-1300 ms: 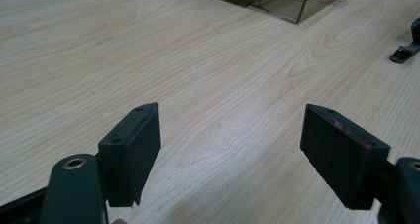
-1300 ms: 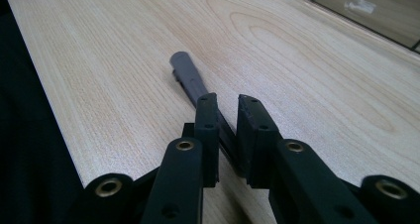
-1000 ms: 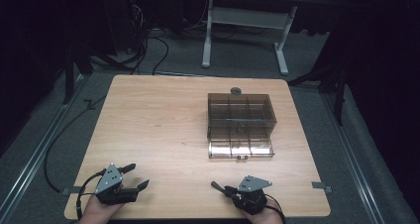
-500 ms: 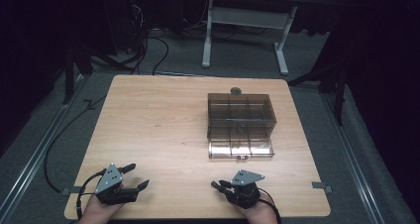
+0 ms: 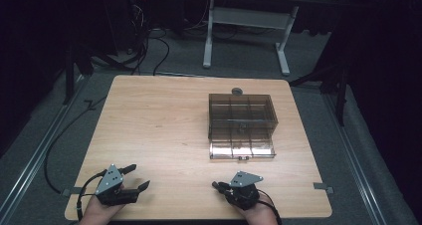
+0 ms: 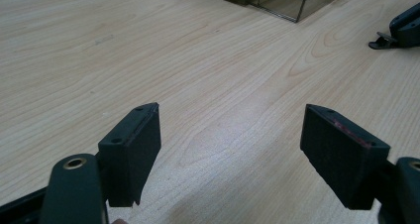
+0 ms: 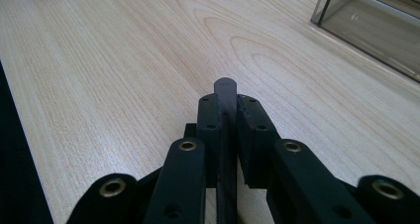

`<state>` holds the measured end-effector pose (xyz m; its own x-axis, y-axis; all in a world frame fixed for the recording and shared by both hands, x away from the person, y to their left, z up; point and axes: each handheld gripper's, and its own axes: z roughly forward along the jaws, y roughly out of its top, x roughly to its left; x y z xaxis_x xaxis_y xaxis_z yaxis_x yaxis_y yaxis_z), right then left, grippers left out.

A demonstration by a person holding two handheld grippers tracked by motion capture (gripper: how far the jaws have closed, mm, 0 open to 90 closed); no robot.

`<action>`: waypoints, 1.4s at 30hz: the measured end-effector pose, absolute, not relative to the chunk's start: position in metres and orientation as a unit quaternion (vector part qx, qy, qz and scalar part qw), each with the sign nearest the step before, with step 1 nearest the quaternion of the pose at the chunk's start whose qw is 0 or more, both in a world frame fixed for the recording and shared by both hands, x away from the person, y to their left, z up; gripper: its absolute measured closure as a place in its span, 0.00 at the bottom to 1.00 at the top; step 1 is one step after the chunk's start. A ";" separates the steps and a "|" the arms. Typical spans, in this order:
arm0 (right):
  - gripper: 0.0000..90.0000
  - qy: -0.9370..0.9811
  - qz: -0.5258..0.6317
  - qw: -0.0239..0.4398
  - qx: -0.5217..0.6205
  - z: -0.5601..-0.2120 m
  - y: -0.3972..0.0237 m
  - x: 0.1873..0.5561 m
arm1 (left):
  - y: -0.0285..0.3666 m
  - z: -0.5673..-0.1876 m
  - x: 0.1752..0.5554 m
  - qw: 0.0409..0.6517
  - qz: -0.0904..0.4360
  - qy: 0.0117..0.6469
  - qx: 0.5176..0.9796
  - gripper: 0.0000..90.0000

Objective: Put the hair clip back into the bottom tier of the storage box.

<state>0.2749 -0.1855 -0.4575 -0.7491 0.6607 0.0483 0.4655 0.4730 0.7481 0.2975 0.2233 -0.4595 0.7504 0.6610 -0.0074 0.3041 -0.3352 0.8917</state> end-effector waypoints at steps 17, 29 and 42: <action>0.91 0.813 0.397 0.165 0.393 -0.448 -0.229 0.272 | 0.223 -0.459 0.297 0.490 0.181 0.303 0.797 0.27; 0.91 0.779 0.380 0.202 0.455 -0.446 -0.279 0.268 | 0.223 -0.459 0.297 0.490 0.183 0.303 0.797 0.27; 0.90 0.764 0.353 0.216 0.494 -0.452 -0.299 0.270 | 0.223 -0.459 0.297 0.490 0.182 0.302 0.797 0.27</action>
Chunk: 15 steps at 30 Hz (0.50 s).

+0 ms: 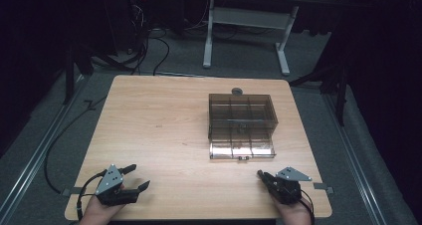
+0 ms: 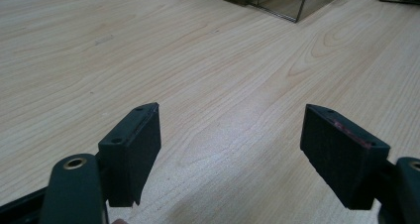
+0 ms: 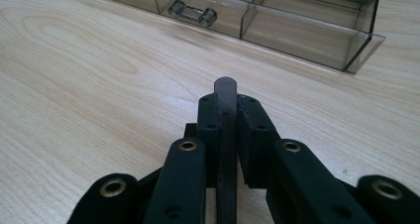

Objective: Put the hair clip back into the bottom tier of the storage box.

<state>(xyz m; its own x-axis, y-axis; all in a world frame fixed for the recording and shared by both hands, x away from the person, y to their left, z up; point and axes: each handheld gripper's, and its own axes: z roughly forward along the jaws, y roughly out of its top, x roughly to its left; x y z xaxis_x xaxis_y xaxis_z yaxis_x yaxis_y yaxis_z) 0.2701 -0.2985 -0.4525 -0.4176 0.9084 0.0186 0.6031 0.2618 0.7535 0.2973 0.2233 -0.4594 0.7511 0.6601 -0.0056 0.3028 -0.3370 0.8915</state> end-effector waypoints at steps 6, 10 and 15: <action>0.90 0.764 0.350 0.213 0.498 -0.455 -0.299 0.271 | 0.223 -0.459 0.297 0.490 0.182 0.302 0.797 0.27; 0.87 0.762 0.354 0.211 0.499 -0.455 -0.299 0.271 | 0.223 -0.459 0.297 0.490 0.183 0.302 0.797 0.27; 0.82 0.760 0.363 0.210 0.497 -0.452 -0.298 0.270 | 0.223 -0.460 0.297 0.490 0.184 0.303 0.797 0.27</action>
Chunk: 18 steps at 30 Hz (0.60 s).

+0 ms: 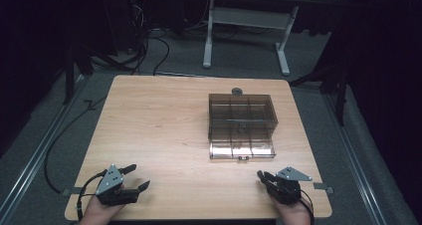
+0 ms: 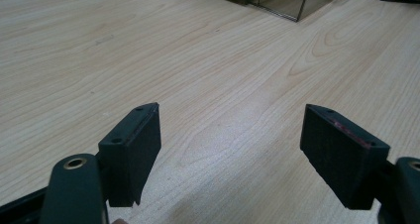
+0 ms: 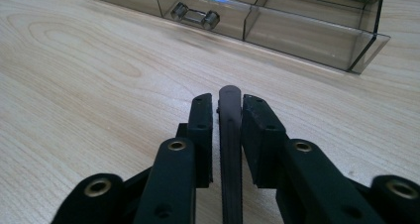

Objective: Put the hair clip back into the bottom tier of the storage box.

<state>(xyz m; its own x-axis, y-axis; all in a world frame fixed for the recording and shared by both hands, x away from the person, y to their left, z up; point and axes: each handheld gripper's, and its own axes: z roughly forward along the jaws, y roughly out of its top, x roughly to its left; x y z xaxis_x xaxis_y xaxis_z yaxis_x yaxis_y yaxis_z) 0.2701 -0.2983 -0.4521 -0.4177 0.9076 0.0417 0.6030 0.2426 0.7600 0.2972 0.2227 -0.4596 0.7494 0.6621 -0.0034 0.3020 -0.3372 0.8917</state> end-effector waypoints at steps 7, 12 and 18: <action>0.78 0.753 0.366 0.197 0.510 -0.443 -0.300 0.274 | 0.223 -0.459 0.296 0.491 0.184 0.298 0.798 0.27; 0.74 0.766 0.336 0.190 0.514 -0.432 -0.296 0.277 | 0.222 -0.459 0.296 0.490 0.181 0.292 0.801 0.27; 0.72 0.783 0.300 0.155 0.522 -0.427 -0.293 0.284 | 0.222 -0.459 0.296 0.489 0.179 0.290 0.803 0.27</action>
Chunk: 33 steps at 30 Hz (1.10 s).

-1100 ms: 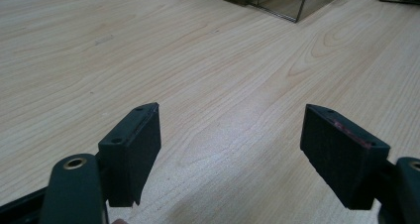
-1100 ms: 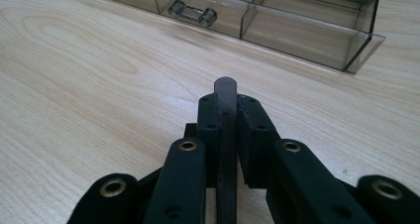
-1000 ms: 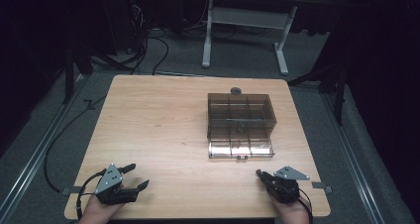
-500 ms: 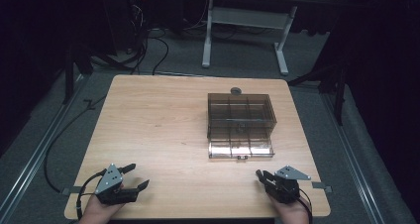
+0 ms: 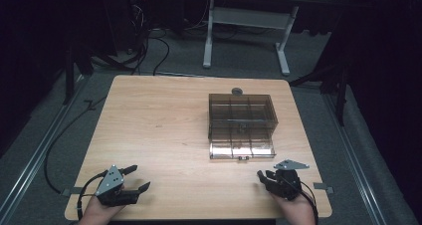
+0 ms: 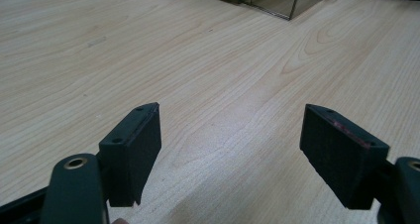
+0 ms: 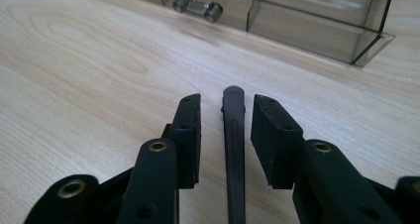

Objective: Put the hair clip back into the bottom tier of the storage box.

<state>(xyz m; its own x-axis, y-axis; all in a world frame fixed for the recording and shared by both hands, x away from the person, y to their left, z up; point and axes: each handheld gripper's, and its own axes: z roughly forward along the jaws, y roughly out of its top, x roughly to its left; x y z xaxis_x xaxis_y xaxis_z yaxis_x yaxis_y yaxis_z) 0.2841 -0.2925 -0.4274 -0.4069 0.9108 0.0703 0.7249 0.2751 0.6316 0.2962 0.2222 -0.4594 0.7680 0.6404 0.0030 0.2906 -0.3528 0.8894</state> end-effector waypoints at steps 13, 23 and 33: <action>0.69 0.800 0.244 0.121 0.535 -0.420 -0.292 0.291 | 0.222 -0.459 0.296 0.490 0.177 0.284 0.805 0.27; 0.68 0.822 0.200 0.088 0.526 -0.421 -0.291 0.297 | 0.222 -0.459 0.295 0.490 0.177 0.284 0.805 0.27; 0.66 0.837 0.156 0.054 0.522 -0.418 -0.287 0.309 | 0.223 -0.459 0.296 0.493 0.176 0.288 0.802 0.27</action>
<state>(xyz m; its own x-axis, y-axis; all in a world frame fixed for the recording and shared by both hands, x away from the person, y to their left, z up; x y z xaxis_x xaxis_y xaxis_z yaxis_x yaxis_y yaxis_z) 0.3093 -0.2869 -0.4185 -0.4502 0.8901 0.0714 0.8563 0.4076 0.3172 0.2959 0.2232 -0.4594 0.7719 0.6357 -0.0025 0.2885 -0.3469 0.8924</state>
